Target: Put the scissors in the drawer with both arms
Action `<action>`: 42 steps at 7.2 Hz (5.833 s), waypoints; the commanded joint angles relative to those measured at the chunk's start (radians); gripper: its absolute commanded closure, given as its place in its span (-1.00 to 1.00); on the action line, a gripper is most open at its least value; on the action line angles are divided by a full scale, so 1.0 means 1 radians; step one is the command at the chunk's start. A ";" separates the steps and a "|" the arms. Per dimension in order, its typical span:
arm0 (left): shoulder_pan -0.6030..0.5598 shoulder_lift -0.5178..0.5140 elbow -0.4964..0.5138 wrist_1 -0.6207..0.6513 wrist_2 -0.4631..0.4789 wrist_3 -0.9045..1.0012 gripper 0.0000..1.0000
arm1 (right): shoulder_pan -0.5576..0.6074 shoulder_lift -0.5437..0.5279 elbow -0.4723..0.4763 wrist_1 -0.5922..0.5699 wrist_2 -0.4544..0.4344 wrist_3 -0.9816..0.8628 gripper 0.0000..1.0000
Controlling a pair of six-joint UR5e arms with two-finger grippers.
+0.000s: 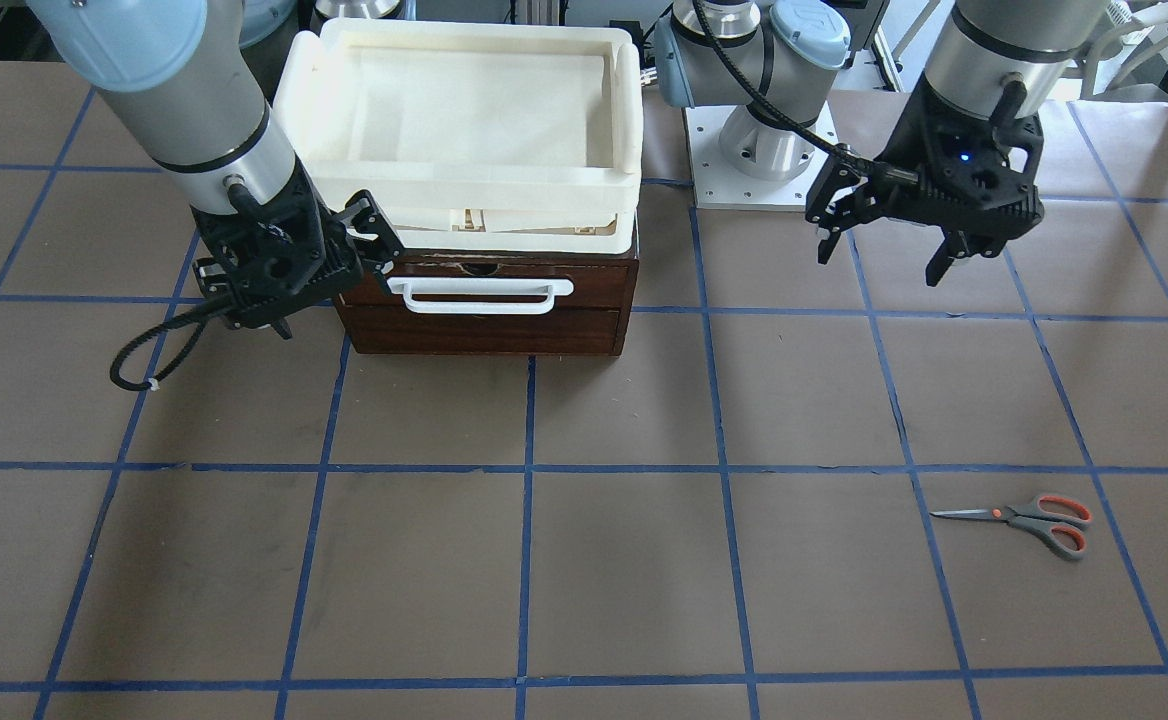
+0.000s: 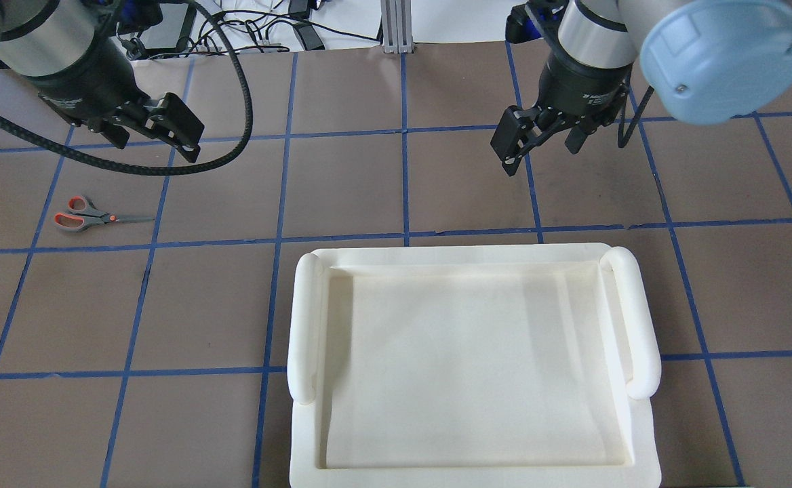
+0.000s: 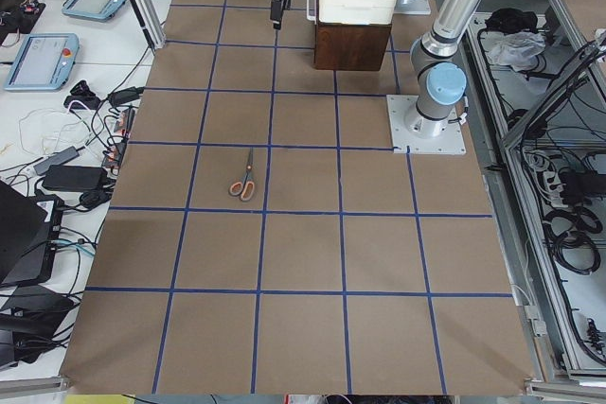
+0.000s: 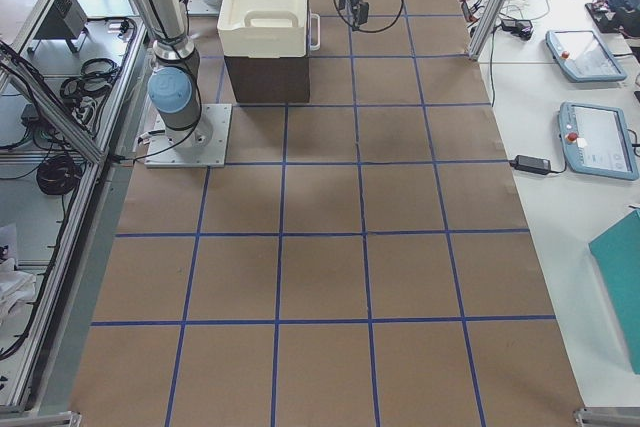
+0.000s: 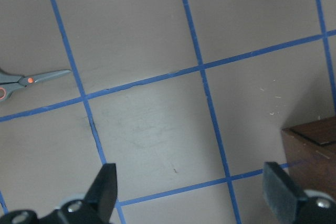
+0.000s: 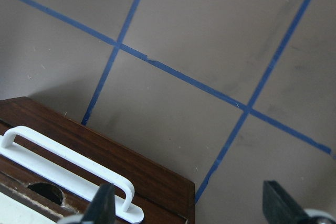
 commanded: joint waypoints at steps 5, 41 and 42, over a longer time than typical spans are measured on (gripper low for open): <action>0.386 -0.202 -0.028 0.126 -0.013 1.168 -0.95 | 0.042 0.195 -0.024 -0.034 0.114 -0.789 -1.00; 0.394 -0.603 -0.029 0.579 0.008 1.866 0.71 | 0.178 0.270 0.021 -0.408 -0.149 -0.902 -1.00; 0.394 -0.597 -0.028 0.579 0.007 1.863 0.73 | 0.177 0.268 0.021 -0.419 -0.149 -0.902 -1.00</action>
